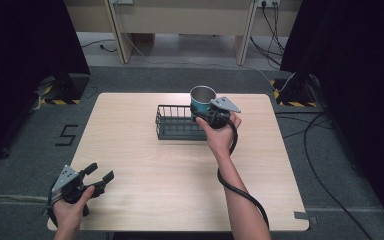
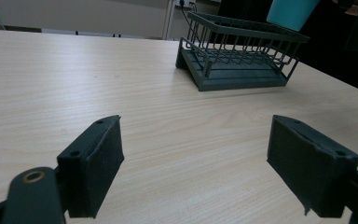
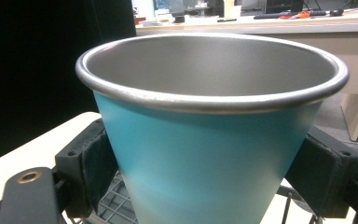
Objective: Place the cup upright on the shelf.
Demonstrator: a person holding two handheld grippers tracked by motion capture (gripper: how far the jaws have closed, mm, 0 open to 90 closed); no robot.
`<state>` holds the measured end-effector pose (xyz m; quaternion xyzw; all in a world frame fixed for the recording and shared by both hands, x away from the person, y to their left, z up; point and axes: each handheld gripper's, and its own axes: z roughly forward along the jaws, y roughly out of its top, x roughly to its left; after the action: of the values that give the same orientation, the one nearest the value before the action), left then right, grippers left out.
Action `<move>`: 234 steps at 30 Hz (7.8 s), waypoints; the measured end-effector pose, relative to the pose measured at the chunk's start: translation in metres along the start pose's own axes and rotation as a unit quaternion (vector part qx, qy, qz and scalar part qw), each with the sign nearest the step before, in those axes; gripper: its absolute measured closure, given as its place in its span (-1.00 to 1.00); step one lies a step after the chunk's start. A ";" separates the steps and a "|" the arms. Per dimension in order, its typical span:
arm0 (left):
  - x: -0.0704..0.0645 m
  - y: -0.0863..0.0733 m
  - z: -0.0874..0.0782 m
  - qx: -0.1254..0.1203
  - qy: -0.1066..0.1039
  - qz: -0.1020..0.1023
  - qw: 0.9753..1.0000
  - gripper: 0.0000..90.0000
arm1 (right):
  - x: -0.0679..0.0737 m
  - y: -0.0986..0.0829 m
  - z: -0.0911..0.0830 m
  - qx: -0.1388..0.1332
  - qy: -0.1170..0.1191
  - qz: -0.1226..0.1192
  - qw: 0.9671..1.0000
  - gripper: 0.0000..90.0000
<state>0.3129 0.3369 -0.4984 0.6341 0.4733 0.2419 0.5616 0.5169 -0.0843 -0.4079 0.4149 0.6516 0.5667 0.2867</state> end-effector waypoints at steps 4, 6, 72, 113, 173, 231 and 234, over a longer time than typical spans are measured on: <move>0.000 0.000 0.000 0.000 0.000 0.000 1.000 -0.61 | 0.000 0.002 0.004 0.000 0.000 0.001 1.000 -0.61; 0.000 0.000 0.000 0.000 0.000 0.000 1.000 -0.61 | 0.001 0.003 0.006 0.000 0.000 0.000 1.000 -0.61; 0.000 0.000 0.001 -0.001 -0.004 -0.001 1.000 -0.61 | 0.005 -0.035 0.047 0.072 -0.008 -0.020 0.997 -0.67; -0.002 0.000 0.002 0.001 -0.004 0.001 1.000 -0.61 | 0.008 -0.041 0.012 0.047 -0.006 -0.013 0.999 -0.67; -0.004 -0.002 0.003 0.007 -0.003 0.004 1.000 -0.61 | -0.012 -0.054 -0.119 0.071 0.021 -0.045 0.996 -0.39; -0.004 -0.002 0.003 0.009 0.004 0.010 1.000 -0.61 | -0.046 -0.127 -0.213 0.067 -0.038 -0.019 0.997 -0.39; -0.004 -0.002 0.003 0.010 0.003 0.012 1.000 -0.61 | -0.047 -0.128 -0.214 0.063 -0.038 -0.017 0.997 -0.39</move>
<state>0.3129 0.3319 -0.5000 0.6445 0.4698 0.2461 0.5508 0.3318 -0.2333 -0.4963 0.4425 0.6816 0.5035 0.2935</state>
